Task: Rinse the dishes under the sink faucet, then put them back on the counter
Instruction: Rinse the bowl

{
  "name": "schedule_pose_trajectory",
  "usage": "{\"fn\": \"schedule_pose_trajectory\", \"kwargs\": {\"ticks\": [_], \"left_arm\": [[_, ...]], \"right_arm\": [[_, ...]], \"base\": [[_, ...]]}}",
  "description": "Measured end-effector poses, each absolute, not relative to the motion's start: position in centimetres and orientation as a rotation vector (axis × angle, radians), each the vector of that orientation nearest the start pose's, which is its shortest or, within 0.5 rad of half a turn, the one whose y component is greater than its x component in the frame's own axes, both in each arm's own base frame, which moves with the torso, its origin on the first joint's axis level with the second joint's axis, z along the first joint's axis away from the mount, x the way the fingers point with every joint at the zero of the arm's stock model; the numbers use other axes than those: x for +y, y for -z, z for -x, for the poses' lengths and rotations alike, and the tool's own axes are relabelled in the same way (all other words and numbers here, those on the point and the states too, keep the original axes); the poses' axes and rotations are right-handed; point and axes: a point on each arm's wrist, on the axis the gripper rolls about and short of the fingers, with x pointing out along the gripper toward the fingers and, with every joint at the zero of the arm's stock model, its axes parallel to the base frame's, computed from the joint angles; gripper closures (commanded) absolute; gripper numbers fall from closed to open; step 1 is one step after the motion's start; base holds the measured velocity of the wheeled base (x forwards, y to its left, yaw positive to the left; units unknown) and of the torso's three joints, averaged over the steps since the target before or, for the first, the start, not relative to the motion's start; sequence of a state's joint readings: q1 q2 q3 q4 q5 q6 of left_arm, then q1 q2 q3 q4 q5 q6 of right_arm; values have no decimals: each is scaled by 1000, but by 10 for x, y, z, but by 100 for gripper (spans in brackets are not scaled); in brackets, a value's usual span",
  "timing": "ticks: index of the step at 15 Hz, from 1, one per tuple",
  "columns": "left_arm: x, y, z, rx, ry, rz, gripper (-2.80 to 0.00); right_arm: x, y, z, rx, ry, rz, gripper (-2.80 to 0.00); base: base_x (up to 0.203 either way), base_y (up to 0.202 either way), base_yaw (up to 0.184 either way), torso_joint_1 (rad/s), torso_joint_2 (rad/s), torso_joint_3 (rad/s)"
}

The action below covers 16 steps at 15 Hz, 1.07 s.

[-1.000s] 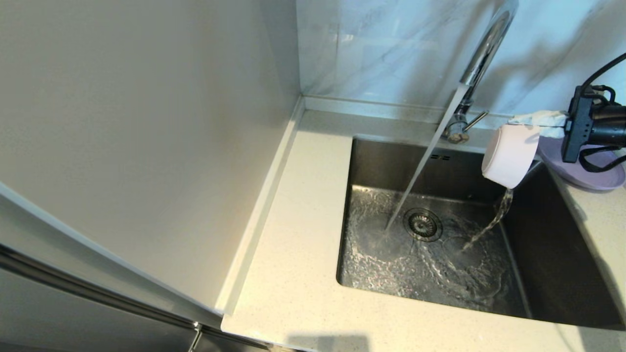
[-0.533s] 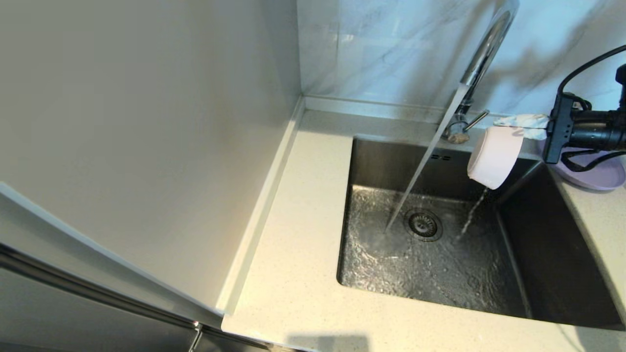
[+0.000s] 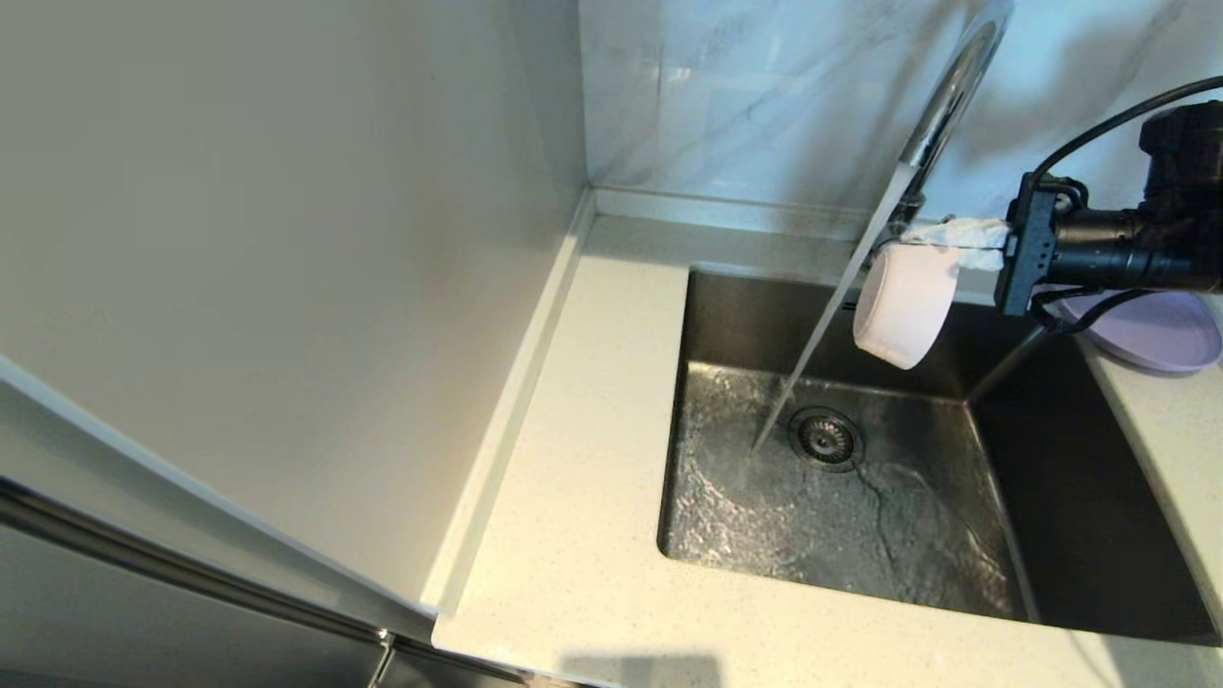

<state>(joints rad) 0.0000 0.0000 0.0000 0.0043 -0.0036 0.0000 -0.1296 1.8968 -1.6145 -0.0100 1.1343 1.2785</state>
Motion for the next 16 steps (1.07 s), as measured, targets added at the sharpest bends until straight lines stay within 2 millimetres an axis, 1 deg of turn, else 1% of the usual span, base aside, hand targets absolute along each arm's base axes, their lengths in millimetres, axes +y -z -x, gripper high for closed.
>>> {"fn": "schedule_pose_trajectory", "kwargs": {"ticks": [3,8,16], "left_arm": [[0,-75,23,4,4,0,0],[0,-75,23,4,4,0,0],[0,-75,23,4,4,0,0]], "right_arm": [[-18,-286,-371,855,-749,-1307,0],[-9,-287,-372,864,-765,-1295,0],[-13,-285,-391,784,-689,-1293,0]], "base": [[0,0,0,0,0,0],[0,0,0,0,0,0],[0,0,0,0,0,0]]}}
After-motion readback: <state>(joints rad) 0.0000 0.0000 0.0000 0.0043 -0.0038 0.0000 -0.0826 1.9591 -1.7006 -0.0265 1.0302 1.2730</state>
